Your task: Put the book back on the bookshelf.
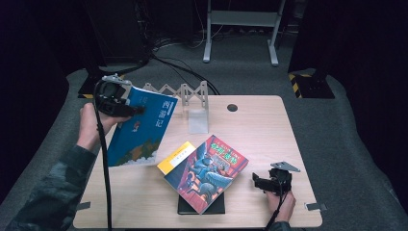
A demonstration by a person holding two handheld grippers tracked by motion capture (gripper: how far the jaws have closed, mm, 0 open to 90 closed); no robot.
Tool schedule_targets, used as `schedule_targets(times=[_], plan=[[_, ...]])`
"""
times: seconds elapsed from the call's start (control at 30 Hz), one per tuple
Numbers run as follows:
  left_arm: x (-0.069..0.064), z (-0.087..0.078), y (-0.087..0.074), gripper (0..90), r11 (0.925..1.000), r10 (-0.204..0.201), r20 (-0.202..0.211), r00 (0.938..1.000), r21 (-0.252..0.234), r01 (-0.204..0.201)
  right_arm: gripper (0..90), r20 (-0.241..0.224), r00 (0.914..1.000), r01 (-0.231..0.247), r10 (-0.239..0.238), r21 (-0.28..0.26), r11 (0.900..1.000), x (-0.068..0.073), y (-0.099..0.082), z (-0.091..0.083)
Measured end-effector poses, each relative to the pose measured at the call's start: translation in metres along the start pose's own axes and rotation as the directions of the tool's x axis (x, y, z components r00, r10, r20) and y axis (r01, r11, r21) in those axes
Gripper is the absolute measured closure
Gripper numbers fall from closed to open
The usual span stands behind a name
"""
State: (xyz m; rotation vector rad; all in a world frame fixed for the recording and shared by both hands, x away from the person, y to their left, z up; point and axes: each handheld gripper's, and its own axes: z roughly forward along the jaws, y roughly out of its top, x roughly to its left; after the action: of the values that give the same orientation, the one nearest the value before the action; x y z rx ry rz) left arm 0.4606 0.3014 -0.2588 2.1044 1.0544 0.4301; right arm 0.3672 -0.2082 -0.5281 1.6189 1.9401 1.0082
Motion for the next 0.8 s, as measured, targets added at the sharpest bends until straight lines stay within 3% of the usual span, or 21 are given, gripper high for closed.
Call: schedule_targets(times=[0.43, 0.7, 0.8], plan=[[0.029, -0.005, -0.001, 61.8, 0.9992, -0.041, -0.066, 0.997, -0.003, 0.041, 6.6, 0.018, 0.9997, 0.018, -0.018, 0.008, 0.9998, 0.002, 0.0, 0.001], [0.042, -0.006, 0.002, 61.8, 0.9944, -0.095, -0.107, 0.9897, -0.055, 0.09, 6.9, 0.025, 0.9994, 0.025, -0.025, 0.005, 0.9997, 0.003, 0.0, 0.001], [0.047, -0.007, 0.004, 61.8, 0.9942, -0.102, -0.118, 0.9878, -0.046, 0.097, 6.9, 0.025, 0.9994, 0.025, -0.026, 0.006, 0.9997, 0.003, 0.0, 0.001]])
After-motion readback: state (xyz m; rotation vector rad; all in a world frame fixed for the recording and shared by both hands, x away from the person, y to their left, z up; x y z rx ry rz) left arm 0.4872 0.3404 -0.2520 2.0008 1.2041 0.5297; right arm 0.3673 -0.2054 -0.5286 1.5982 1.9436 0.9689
